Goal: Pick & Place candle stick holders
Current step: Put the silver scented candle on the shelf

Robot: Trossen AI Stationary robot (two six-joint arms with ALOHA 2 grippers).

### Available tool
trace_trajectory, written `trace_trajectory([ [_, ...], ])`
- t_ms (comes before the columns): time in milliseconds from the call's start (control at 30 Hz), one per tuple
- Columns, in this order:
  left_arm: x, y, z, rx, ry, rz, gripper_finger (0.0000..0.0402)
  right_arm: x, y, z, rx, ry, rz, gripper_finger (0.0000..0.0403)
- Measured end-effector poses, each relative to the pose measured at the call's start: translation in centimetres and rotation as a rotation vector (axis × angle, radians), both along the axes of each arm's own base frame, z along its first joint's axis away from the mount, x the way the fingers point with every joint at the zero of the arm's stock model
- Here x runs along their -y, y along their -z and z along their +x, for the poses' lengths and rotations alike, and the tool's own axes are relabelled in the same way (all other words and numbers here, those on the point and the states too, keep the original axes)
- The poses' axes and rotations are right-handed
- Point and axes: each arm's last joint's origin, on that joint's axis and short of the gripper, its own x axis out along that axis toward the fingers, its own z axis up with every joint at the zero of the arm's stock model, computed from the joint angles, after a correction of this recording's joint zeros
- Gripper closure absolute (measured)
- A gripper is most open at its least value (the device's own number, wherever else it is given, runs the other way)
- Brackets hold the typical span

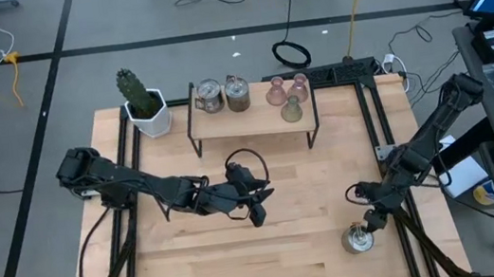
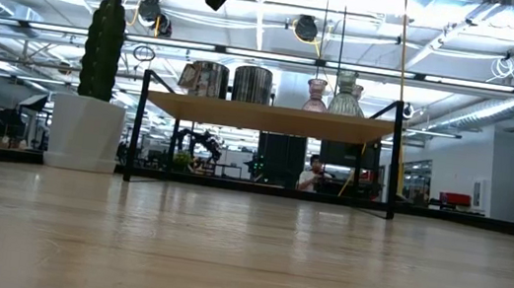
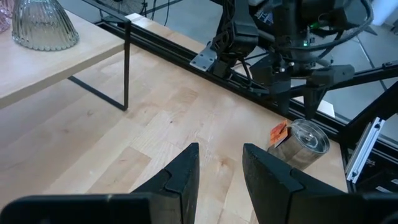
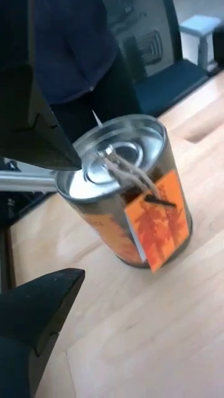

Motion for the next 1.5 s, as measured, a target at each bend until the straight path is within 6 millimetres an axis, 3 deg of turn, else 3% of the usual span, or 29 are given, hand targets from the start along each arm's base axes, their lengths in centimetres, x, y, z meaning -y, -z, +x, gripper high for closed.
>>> trace_trajectory([
  [467,0.0,0.1,0.0,-0.013,0.01,0.024,0.0279,-1.5,-0.5,0.5,-0.062,0.013,-0.208,0.0138],
  [800,0.0,0.1,-0.1,-0.021,0.01,0.028,0.0279,-2.6,0.7,1.0,-0.108,-0.035,-0.277,0.0138],
  [1500,0.0,0.2,-0.1,-0.025,0.01,0.029,0.0279,-3.1,0.2,1.4,0.102,-0.241,-0.273,0.0138],
])
